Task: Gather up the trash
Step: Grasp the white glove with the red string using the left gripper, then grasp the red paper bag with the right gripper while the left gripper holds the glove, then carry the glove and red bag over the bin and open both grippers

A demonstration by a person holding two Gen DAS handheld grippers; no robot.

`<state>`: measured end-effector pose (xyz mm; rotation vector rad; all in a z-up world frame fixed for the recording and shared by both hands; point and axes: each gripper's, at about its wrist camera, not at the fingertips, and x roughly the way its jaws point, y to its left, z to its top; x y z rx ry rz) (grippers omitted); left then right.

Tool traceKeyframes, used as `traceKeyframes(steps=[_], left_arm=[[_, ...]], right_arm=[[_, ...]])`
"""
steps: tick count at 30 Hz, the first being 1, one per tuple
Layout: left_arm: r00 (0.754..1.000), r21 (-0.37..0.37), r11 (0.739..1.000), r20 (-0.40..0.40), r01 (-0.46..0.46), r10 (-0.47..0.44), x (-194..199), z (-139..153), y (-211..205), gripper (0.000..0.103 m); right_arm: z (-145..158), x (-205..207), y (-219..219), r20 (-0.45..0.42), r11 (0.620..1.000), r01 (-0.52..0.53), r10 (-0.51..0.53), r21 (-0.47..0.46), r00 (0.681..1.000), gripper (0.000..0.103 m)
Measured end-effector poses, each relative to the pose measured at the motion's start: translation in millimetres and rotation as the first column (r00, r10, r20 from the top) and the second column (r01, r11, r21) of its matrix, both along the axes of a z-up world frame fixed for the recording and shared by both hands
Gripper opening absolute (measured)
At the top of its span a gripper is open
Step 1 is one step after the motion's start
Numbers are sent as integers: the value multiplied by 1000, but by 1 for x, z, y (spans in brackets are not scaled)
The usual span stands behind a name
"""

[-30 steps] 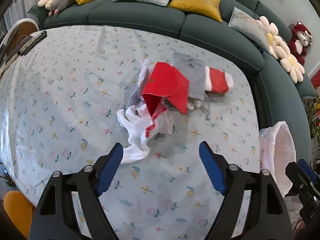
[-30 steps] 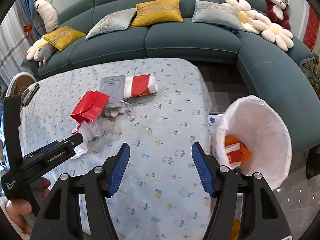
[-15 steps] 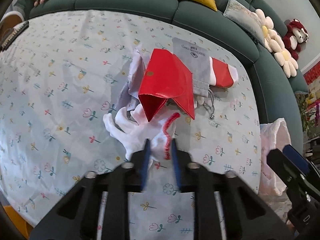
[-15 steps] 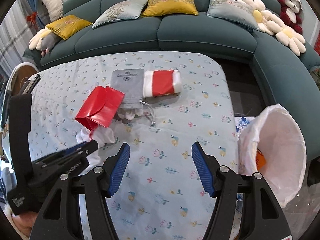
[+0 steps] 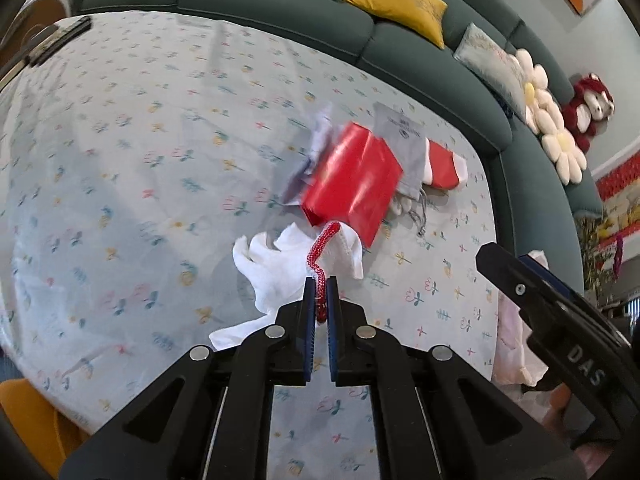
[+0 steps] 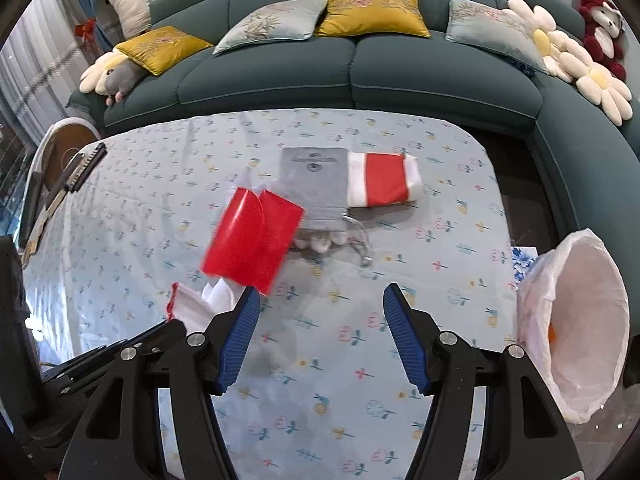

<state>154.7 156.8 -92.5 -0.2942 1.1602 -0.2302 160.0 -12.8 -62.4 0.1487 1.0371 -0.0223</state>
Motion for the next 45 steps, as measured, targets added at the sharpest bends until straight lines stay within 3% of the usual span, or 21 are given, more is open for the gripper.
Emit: traceKeyframes(steps=[6,14,25,28,33,45], left_arm=[[998,17,998,21,-54,54,-5,11,33,5],[992,5,992,25,-128,127,9,12,70,5],[995,8,996,23,-93,93,44,-3,65,5],[996,2,996,16,-91,91,47,-7,62,5],[996,7,996,6,-84,84,46,-8,54,5],[998,27,1000,65,14,-15,12,30,-9,5]], right_arm=[[1,8,21,-3,1000,-22,22,22,1000,62],[-28,33,49,-64,998,-31,34,47,997,66],[-80,69,64,-159,999,15,-10,31,987,66],[-93,70,64,-194,999,22,-15,35,981,41],[-91,62,54,-191,996,38,-22,78,981,19],[-17,1,8,-50,994,26,-21,106,999,16]])
